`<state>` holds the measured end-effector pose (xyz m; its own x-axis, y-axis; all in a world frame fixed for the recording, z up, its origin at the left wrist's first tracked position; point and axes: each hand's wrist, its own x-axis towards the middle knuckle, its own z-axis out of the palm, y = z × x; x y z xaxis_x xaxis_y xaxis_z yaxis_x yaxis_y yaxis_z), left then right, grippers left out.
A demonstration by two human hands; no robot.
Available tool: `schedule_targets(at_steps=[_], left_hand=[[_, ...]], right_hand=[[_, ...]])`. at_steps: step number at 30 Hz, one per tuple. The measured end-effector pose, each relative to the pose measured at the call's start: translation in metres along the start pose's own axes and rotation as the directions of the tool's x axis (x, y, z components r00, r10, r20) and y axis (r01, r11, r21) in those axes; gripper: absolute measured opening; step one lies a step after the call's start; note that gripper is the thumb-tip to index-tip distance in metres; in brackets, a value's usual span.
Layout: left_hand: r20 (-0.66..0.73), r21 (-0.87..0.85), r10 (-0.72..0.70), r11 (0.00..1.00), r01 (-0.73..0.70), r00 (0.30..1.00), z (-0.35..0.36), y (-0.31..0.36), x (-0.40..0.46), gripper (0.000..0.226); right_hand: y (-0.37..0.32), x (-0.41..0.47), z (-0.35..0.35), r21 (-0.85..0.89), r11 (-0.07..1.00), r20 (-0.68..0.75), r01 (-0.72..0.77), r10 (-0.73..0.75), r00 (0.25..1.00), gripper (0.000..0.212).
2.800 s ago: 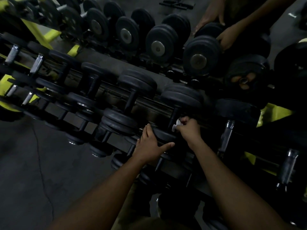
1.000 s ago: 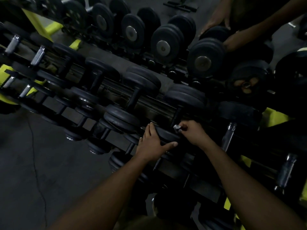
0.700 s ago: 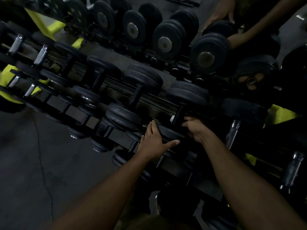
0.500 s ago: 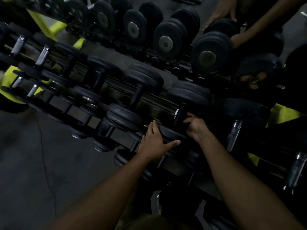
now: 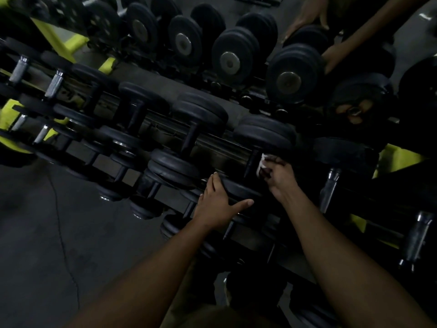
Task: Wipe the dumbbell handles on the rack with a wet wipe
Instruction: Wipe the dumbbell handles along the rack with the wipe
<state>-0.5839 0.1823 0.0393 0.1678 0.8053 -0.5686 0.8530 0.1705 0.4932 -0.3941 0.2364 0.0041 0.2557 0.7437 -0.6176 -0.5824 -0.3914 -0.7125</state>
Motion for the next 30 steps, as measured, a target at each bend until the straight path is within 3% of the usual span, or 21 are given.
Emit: schedule_targets(at_steps=[2, 5, 7, 10, 13, 15, 17, 19, 25, 30], left_hand=[[-0.005, 0.002, 0.002, 1.0, -0.002, 1.0, 0.001, -0.001, 0.001, 0.136], [-0.023, -0.002, 0.009, 1.0, -0.01, 1.0, 0.002, 0.0, 0.001, 0.135], [-0.024, -0.009, 0.013, 1.0, -0.013, 1.0, 0.001, 0.0, 0.001, 0.134], [-0.01, -0.019, 0.017, 1.0, -0.018, 1.0, 0.0, 0.0, 0.0, 0.136], [0.002, -0.017, 0.011, 1.0, -0.011, 1.0, 0.0, -0.001, 0.001, 0.138], [0.01, -0.011, 0.006, 1.0, -0.006, 1.0, -0.001, 0.0, 0.0, 0.139], [0.015, -0.025, 0.008, 1.0, -0.007, 1.0, -0.005, -0.001, -0.001, 0.136], [0.011, -0.055, 0.02, 0.998, -0.019, 1.0, -0.01, -0.003, -0.003, 0.128], [-0.17, -0.183, 0.049, 0.98, -0.081, 0.984, -0.041, -0.015, -0.014, 0.097], [-0.334, -0.207, 0.038, 0.972, -0.113, 0.942, -0.079, -0.033, -0.023, 0.084]], right_hand=[[0.005, -0.001, -0.005, -0.069, 0.997, 0.056, 0.044, -0.04, 0.998, 0.022], [0.01, -0.005, -0.009, -0.366, 0.921, 0.125, 0.134, -0.095, 0.988, 0.017], [0.007, -0.007, -0.01, -0.548, 0.805, 0.228, 0.227, -0.118, 0.966, 0.016], [0.0, -0.013, -0.01, -0.749, 0.588, 0.358, 0.304, -0.026, 0.933, 0.016], [-0.008, -0.019, -0.004, -0.894, 0.308, 0.354, 0.327, 0.036, 0.935, 0.018], [-0.014, -0.022, -0.001, -0.921, 0.192, 0.344, 0.338, 0.0, 0.939, 0.017], [-0.018, -0.026, 0.0, -0.916, 0.228, 0.322, 0.329, -0.067, 0.944, 0.016], [-0.023, -0.029, 0.004, -0.882, 0.33, 0.307, 0.336, -0.137, 0.942, 0.011], [-0.037, -0.038, 0.031, -0.555, 0.778, 0.426, 0.293, -0.036, 0.904, 0.025], [-0.039, -0.046, 0.062, -0.411, 0.876, 0.511, 0.254, -0.01, 0.859, 0.038]])
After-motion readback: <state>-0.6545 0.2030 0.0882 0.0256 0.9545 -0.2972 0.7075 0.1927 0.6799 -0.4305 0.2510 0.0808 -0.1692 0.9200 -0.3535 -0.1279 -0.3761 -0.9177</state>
